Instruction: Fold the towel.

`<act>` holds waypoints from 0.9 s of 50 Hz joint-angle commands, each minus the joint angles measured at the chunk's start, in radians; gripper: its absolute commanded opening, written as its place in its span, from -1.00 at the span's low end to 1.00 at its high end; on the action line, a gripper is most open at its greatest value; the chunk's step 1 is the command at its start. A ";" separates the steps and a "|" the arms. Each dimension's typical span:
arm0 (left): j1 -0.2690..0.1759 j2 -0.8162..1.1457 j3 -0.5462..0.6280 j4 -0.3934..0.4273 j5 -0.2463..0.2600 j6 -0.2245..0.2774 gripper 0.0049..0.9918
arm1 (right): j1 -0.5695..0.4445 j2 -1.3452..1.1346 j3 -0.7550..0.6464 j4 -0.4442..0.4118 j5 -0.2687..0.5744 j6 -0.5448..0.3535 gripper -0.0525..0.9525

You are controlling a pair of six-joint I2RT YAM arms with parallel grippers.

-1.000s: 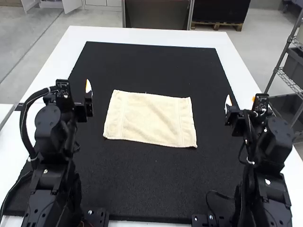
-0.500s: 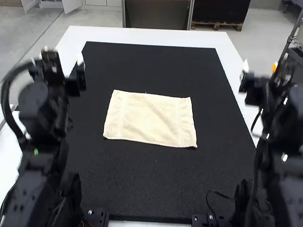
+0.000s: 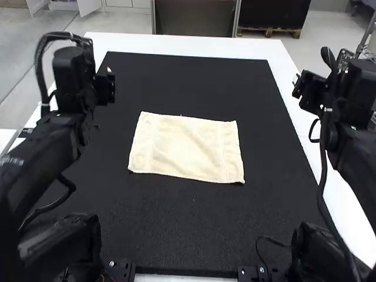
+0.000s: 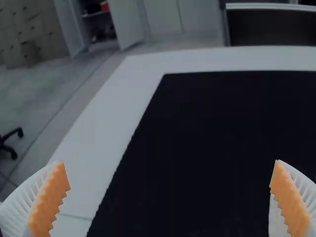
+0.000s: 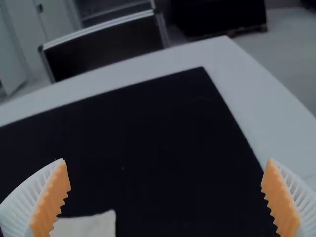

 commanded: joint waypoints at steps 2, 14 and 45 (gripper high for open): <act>0.006 0.001 -0.001 0.010 -0.036 -0.006 0.93 | 0.025 0.125 0.021 -0.071 0.063 -0.042 0.91; 0.006 0.103 -0.038 -0.074 -0.056 -0.075 0.93 | 0.019 0.338 -0.012 -0.027 0.046 -0.117 0.90; -0.037 0.189 -0.055 -0.016 0.206 -0.108 0.89 | 0.128 0.312 -0.119 0.048 0.117 -0.303 0.91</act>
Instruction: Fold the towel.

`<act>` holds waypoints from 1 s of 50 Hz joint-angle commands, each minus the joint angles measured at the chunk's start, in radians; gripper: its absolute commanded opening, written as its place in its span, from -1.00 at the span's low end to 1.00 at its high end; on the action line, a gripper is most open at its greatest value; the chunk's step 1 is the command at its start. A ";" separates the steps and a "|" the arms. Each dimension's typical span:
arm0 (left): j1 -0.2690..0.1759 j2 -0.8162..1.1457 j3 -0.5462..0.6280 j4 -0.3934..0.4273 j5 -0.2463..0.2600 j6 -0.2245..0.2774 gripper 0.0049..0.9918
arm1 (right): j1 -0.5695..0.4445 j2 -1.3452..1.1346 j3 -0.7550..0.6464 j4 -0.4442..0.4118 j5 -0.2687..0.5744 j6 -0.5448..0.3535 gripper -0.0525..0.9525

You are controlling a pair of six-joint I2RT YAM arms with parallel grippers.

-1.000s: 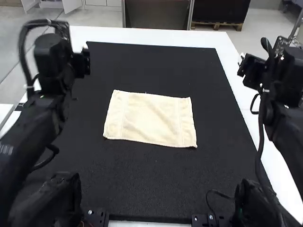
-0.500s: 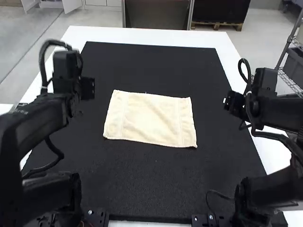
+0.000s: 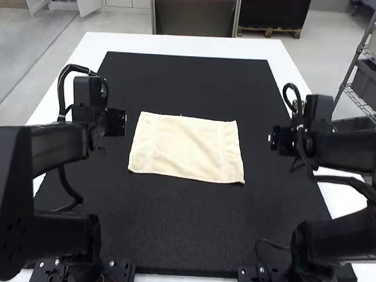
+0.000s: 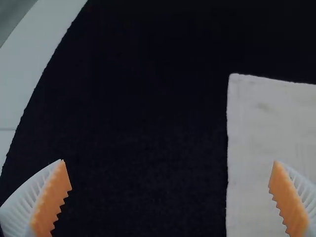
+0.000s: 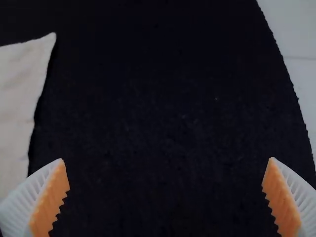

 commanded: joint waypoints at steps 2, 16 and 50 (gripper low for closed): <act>-0.038 0.015 0.026 0.017 0.061 -0.003 0.89 | 0.024 -0.020 0.019 0.007 -0.034 -0.019 0.91; -0.009 0.279 0.106 0.015 0.179 -0.002 0.93 | 0.049 0.192 0.080 -0.003 -0.137 0.042 0.90; 0.038 0.730 0.487 -0.063 0.277 0.135 0.93 | 0.127 0.508 0.358 0.010 -0.197 0.073 0.90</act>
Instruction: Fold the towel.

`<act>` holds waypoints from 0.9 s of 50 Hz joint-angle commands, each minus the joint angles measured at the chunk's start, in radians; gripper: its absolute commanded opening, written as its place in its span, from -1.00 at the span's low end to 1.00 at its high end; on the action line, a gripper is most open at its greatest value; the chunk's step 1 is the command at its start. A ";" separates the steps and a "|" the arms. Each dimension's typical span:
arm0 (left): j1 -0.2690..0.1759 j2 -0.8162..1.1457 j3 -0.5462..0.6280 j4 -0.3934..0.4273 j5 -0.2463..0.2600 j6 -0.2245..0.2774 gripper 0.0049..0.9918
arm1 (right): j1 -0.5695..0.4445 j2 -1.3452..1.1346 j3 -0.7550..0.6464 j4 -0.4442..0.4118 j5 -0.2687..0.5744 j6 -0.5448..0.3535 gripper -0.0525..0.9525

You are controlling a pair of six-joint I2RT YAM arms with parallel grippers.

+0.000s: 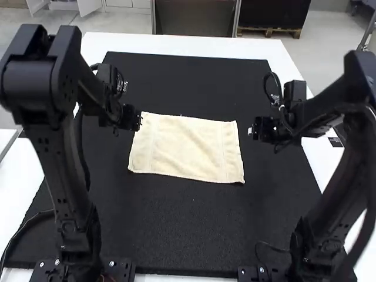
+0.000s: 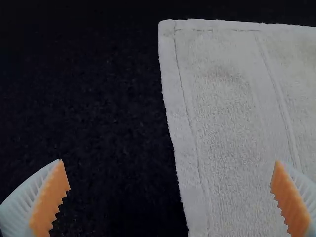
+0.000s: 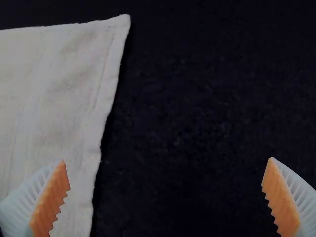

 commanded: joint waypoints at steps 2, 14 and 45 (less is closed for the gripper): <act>0.016 0.046 0.071 -0.005 0.039 0.044 0.93 | 0.027 0.050 0.070 0.006 -0.027 0.026 0.90; 0.010 0.116 0.120 0.008 0.056 0.083 0.93 | 0.092 0.148 0.139 0.029 -0.027 0.055 0.91; 0.007 0.244 0.215 0.069 0.102 0.089 0.93 | 0.124 0.371 0.280 0.093 -0.018 0.083 0.91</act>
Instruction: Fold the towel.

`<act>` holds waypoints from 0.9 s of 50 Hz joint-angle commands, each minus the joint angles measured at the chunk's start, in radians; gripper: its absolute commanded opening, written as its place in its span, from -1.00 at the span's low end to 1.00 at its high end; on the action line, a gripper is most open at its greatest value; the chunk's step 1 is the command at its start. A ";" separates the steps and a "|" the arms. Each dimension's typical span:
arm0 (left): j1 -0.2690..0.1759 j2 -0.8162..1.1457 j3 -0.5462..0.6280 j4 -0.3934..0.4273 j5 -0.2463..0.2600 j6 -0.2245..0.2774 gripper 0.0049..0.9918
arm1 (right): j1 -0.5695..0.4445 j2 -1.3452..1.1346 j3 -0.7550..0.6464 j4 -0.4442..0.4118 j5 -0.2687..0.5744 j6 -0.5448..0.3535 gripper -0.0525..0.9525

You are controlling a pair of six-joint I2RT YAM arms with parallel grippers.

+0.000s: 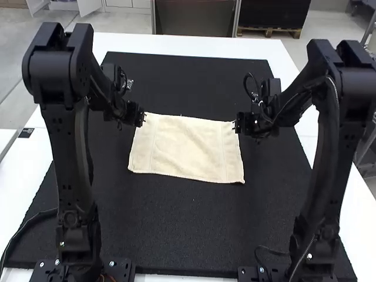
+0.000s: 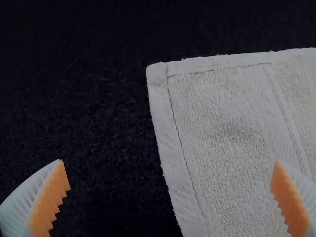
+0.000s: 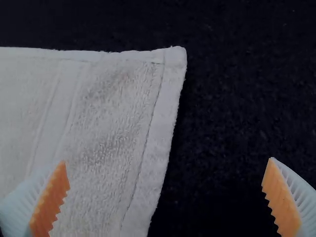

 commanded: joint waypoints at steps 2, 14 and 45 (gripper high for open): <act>0.000 0.026 0.043 0.005 0.023 0.011 0.93 | 0.021 0.035 0.045 0.008 -0.002 0.010 0.91; 0.000 0.061 0.076 0.014 0.023 0.011 0.93 | 0.030 0.071 0.094 0.026 -0.001 0.010 0.91; -0.017 0.155 0.161 0.028 0.024 -0.009 0.93 | 0.062 0.179 0.200 0.023 -0.001 0.013 0.91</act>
